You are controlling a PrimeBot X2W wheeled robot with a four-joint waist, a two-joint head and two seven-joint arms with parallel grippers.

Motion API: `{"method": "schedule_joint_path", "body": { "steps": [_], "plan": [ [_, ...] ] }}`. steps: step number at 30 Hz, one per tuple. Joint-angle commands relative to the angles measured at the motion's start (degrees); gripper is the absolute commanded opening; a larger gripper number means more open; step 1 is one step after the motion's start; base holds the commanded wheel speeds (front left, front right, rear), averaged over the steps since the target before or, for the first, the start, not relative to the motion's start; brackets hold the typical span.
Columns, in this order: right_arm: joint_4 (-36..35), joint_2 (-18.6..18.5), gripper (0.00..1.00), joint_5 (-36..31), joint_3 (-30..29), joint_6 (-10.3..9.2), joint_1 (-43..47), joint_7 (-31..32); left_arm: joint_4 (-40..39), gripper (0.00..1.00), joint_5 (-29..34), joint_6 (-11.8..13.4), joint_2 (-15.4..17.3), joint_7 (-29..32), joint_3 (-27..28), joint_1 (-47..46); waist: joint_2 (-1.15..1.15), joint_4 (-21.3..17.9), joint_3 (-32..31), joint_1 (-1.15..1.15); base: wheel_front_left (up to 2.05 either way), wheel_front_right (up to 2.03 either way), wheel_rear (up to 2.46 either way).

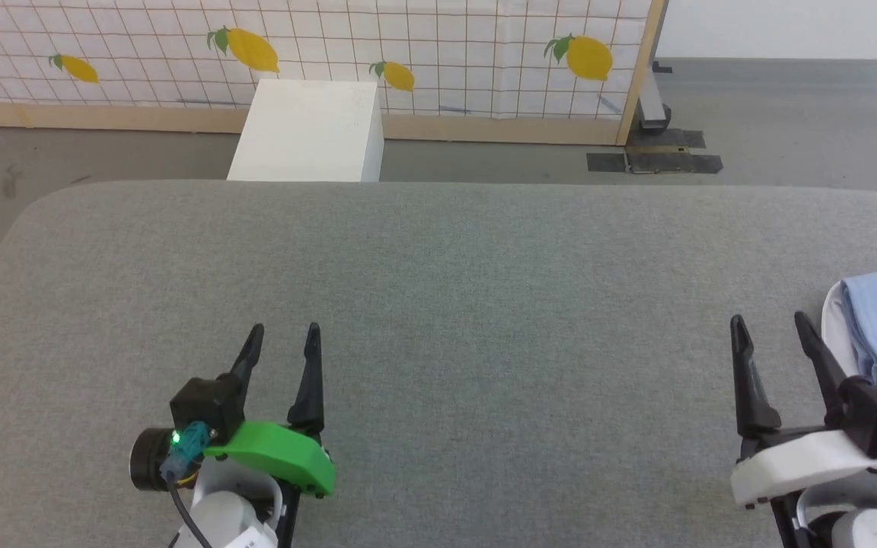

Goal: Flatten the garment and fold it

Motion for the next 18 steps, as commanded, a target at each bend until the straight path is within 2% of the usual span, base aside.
{"method": "schedule_joint_path", "body": {
  "steps": [1, 15, 16, 18],
  "plan": [
    [0.4, 0.1, 1.00, 1.0, 0.1, -0.10, 0.9, -0.4, 0.3, 1.00, -0.2, -0.3, -0.3, -0.3, -0.1, 0.7, 0.00, -0.1, 0.0, 0.00, 0.00, 0.00, 0.00],
    [1.5, 0.1, 1.00, 2.7, 0.5, -0.10, 0.9, -1.0, 0.8, 1.00, -0.3, -0.2, -0.4, -0.3, 0.0, 0.7, 0.00, -0.3, -0.1, 0.00, 0.00, 0.00, 0.00],
    [1.4, 0.0, 0.00, 2.2, 0.4, 0.00, 0.6, -0.6, 0.6, 0.00, 0.0, 0.0, -0.1, 0.0, 0.0, 0.3, 0.00, -0.3, -0.1, 0.00, 0.00, 0.00, 0.00],
    [1.4, 0.0, 0.00, 2.1, 0.4, 0.00, 0.6, -0.5, 0.6, 0.00, 0.0, 0.0, -0.1, 0.1, 0.0, 0.3, 0.00, -0.3, -0.1, 0.00, 0.00, 0.00, 0.00]
  ]
}}
